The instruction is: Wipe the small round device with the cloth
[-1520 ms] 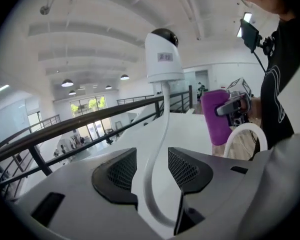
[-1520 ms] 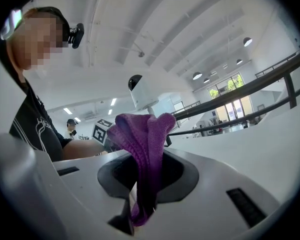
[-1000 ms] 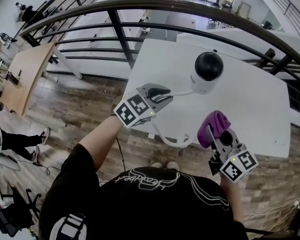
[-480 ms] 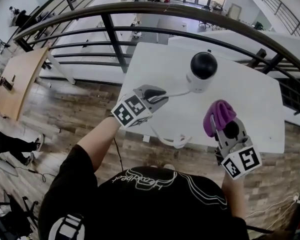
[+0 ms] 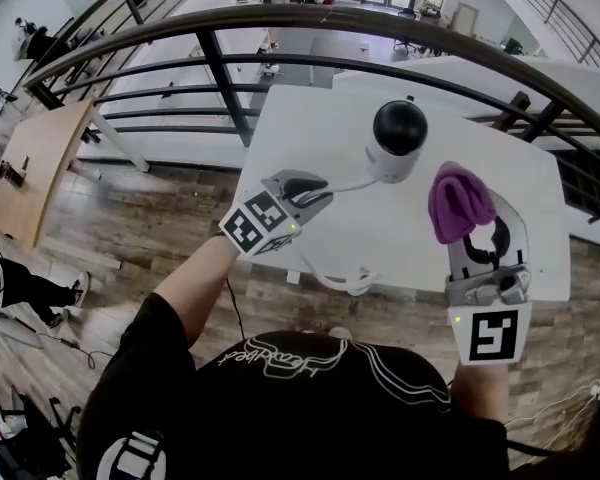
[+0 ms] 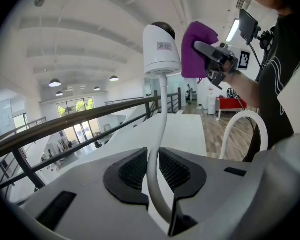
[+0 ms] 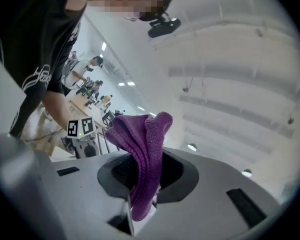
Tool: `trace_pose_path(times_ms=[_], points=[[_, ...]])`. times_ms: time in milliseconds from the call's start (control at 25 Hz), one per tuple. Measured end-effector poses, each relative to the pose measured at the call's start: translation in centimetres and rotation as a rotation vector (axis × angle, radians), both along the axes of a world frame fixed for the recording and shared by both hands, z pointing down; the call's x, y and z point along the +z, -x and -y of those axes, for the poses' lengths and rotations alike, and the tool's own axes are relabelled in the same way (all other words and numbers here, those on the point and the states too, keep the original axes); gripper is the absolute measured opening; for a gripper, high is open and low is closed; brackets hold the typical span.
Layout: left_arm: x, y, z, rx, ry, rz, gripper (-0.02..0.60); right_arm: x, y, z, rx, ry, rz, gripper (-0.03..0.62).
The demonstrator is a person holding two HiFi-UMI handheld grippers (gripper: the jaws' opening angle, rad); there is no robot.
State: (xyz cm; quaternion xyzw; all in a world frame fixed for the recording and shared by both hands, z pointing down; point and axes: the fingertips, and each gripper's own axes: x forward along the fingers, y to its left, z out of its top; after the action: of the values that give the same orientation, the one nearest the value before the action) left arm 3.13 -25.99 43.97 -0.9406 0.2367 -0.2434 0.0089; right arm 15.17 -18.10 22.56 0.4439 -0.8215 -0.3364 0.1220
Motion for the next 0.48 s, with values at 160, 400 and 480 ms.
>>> trace_pose_path(times_ms=[160, 400, 480], points=[[0.1, 0.0, 0.1, -0.003, -0.003, 0.004, 0.077, -1.3, 1.9, -0.5, 0.026, -0.234, -0.205, 0.061], [0.0, -0.1, 0.3, -0.005, 0.005, -0.012, 0.077, -0.4, 4.5, -0.6, 0.004, -0.402, -0.395, 0.061], [0.1, -0.1, 0.3, -0.005, 0.008, -0.017, 0.078, 0.3, 4.9, -0.5, 0.004, -0.417, -0.412, 0.061]])
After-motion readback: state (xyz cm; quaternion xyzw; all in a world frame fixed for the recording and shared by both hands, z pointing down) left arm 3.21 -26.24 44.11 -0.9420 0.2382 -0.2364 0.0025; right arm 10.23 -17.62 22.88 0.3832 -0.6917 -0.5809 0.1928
